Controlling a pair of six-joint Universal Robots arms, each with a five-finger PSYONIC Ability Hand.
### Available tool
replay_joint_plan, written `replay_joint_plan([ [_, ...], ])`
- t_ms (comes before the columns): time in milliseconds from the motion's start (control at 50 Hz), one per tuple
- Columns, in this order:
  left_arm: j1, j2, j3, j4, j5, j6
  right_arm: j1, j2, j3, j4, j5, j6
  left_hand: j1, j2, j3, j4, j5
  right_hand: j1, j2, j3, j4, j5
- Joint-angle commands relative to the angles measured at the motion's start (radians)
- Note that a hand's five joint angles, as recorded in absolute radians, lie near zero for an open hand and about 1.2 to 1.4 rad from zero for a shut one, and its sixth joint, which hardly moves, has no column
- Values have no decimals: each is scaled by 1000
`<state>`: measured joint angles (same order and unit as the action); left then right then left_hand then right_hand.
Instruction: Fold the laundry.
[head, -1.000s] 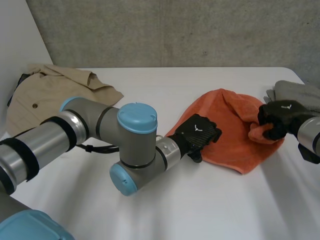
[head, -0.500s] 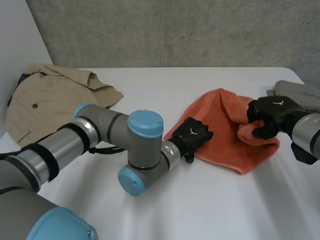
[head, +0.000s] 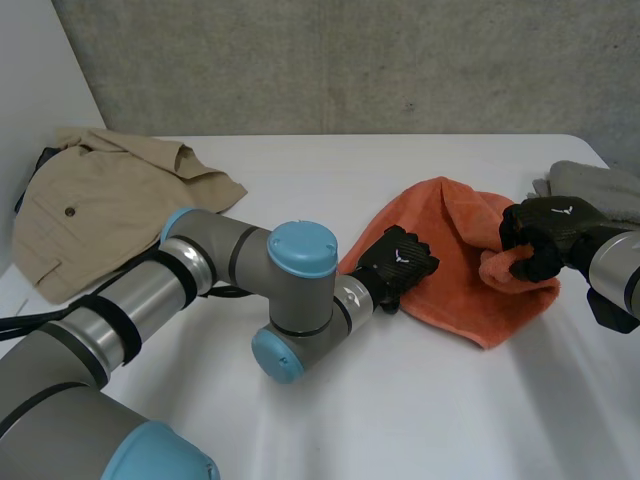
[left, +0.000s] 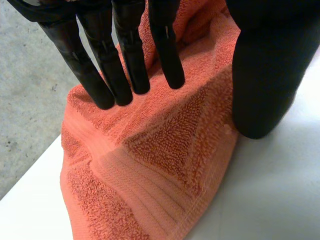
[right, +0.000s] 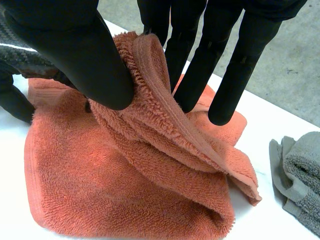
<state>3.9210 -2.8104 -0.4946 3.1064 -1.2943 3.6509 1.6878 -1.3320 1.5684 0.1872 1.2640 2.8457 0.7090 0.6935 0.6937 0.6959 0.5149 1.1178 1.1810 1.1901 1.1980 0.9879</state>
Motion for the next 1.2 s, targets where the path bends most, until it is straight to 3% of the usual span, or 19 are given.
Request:
replay_joint_plan([
  [20,-8,-6,21,8,-13,21,-11,-4,-1,0,-2,1,537,552,552,550,556,278,215,206,198,234],
  [40,-9,-4,19,15,-26,29,-14,-4,1,0,-2,1,686,701,701,699,705,278,215,206,198,234],
  [140,-11,78,-36,76,-166,54,-36,-10,1,0,2,4,687,703,703,700,707,278,215,206,198,234],
  [200,-5,207,-146,103,-246,43,-65,-13,-4,0,-2,6,687,703,703,700,707,278,215,206,198,234],
  [260,6,380,-321,110,-232,26,-105,-13,-14,-2,-6,4,687,703,703,700,707,278,215,206,198,234],
  [420,29,805,-818,222,-85,29,-183,33,-140,-37,-98,-15,687,703,703,700,707,278,215,206,198,234],
  [520,26,986,-999,322,-94,31,-99,132,-286,-230,-123,-39,687,703,703,700,707,278,215,206,198,234],
  [740,66,1157,-1101,328,-194,22,202,358,-376,-590,-170,78,687,703,703,700,707,261,197,188,180,216],
  [820,78,1181,-1121,328,-201,23,266,433,-419,-635,-160,145,687,703,703,700,707,-943,-1007,-1016,-1023,-988],
  [880,86,1191,-1125,328,-204,28,273,450,-450,-606,-92,164,687,703,703,700,707,-943,-1007,-1016,-1023,-988],
  [900,92,1195,-1124,328,-206,29,264,438,-464,-571,-15,176,687,703,703,700,707,-943,-1007,-1016,-1023,-988],
  [960,106,1200,-1121,327,-207,29,242,375,-472,-488,113,201,687,703,703,700,707,-943,-1007,-1016,-1023,-988],
  [980,113,1204,-1118,328,-204,31,222,320,-467,-416,182,211,687,703,703,700,707,-943,-1007,-1016,-1023,-988],
  [1040,119,1209,-1099,330,-203,34,169,205,-434,-231,247,212,687,703,703,700,707,-943,-1007,-1016,-1023,-988],
  [1200,115,1210,-1020,313,-215,28,40,41,-234,165,180,213,687,703,703,700,707,-891,-954,-963,-971,-936],
])
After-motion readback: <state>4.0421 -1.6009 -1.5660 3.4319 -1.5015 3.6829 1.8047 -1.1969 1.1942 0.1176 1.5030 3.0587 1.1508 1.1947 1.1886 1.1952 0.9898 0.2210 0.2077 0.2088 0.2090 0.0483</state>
